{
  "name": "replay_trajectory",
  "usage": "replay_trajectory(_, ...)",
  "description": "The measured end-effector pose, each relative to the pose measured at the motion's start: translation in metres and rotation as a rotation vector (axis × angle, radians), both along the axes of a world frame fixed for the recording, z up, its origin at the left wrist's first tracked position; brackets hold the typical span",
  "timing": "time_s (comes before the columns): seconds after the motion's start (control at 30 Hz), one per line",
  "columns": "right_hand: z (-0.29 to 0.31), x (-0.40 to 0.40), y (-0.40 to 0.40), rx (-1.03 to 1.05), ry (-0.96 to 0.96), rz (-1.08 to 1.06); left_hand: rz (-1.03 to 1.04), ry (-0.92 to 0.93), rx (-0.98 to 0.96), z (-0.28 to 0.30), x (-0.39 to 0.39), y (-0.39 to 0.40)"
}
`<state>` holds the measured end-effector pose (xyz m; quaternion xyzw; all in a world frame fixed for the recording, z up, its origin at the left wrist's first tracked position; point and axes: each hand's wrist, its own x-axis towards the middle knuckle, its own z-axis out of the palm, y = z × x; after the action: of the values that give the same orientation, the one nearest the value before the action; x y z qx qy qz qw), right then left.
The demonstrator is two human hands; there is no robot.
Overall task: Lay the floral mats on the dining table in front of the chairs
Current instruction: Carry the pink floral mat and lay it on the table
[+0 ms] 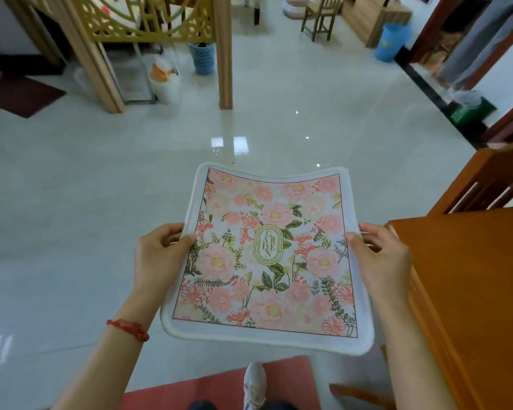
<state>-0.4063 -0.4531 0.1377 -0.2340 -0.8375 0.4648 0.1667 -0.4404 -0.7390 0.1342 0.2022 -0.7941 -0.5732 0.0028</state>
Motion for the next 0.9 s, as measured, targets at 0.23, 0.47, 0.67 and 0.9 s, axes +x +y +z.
replay_trajectory(0.23, -0.007, -0.071, 0.001, -0.034, -0.045, 0.028, 0.059, -0.031, 0.039, -0.012, -0.059, -0.003)
replay_trajectory(0.47, -0.018, -0.154, -0.022, -0.06, -0.048, 0.022, 0.061, -0.045, 0.06, -0.026, -0.144, -0.024)
replay_trajectory(0.67, -0.03, -0.238, -0.046, -0.095, -0.051, -0.016, 0.044, -0.055, 0.05, -0.029, -0.234, -0.052)
replay_trajectory(0.9, -0.032, -0.314, -0.055, -0.122, -0.067, -0.041, -0.006, -0.06, 0.02, -0.025, -0.322, -0.059)
